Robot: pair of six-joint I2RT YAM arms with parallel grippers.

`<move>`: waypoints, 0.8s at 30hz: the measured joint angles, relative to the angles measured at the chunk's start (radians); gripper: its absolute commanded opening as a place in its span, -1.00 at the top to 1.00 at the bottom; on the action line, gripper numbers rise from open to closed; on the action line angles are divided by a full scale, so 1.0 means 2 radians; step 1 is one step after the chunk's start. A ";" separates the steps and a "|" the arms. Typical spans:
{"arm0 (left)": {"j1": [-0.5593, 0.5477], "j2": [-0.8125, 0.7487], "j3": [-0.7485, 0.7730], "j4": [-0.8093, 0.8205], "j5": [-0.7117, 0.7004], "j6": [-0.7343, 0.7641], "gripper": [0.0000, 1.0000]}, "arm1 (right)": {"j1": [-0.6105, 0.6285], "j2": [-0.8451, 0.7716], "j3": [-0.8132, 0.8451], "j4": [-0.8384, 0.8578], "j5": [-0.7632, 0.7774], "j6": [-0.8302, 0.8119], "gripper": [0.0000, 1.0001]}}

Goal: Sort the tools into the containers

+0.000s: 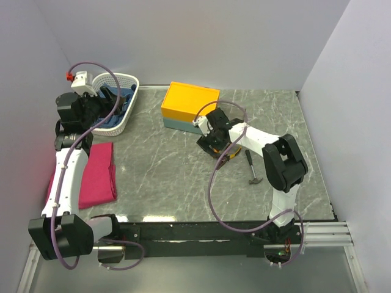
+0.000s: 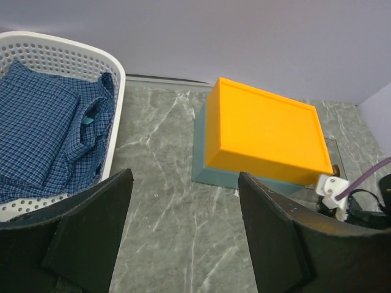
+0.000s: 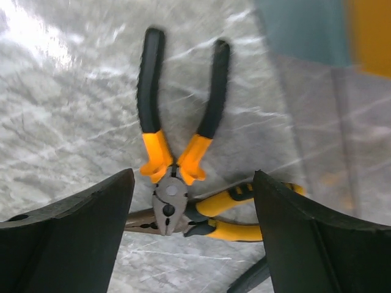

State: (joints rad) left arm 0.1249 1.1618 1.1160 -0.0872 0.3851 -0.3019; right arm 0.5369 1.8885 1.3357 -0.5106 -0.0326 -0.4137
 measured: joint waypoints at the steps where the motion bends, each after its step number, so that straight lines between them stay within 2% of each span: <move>1: 0.000 0.000 0.000 0.000 0.002 -0.002 -0.51 | 0.000 0.004 0.000 -0.005 -0.002 -0.001 -0.64; 4: 0.000 0.000 0.000 0.000 0.006 -0.005 -0.51 | 0.000 0.021 0.001 -0.021 -0.009 -0.002 -0.54; 7: 0.001 0.000 -0.001 0.001 0.009 -0.006 -0.51 | 0.001 0.031 0.003 -0.034 -0.020 -0.006 -0.31; 9: 0.002 0.000 -0.005 0.005 0.009 -0.006 -0.50 | 0.001 0.033 0.005 -0.042 -0.026 -0.007 0.09; 10: 0.002 0.000 -0.007 0.006 0.009 -0.007 -0.50 | 0.001 0.035 0.007 -0.044 -0.030 -0.011 0.35; 11: 0.002 0.000 -0.009 0.007 0.010 -0.009 -0.50 | 0.001 0.035 0.008 -0.048 -0.035 -0.009 0.72; 13: 0.003 0.000 -0.012 0.008 0.010 -0.009 -0.50 | 0.002 0.035 0.008 -0.051 -0.045 -0.016 0.99; 19: 0.003 0.004 -0.016 0.014 0.018 -0.017 -0.49 | 0.011 0.001 -0.019 -0.060 -0.065 -0.028 1.00; 24: 0.003 0.021 -0.016 0.022 0.022 -0.021 -0.49 | 0.013 -0.105 -0.067 -0.074 -0.089 -0.041 1.00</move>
State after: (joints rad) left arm 0.1314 1.2034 1.0847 -0.0433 0.4290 -0.3431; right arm 0.5621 1.6779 1.2026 -0.6586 -0.2096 -0.4953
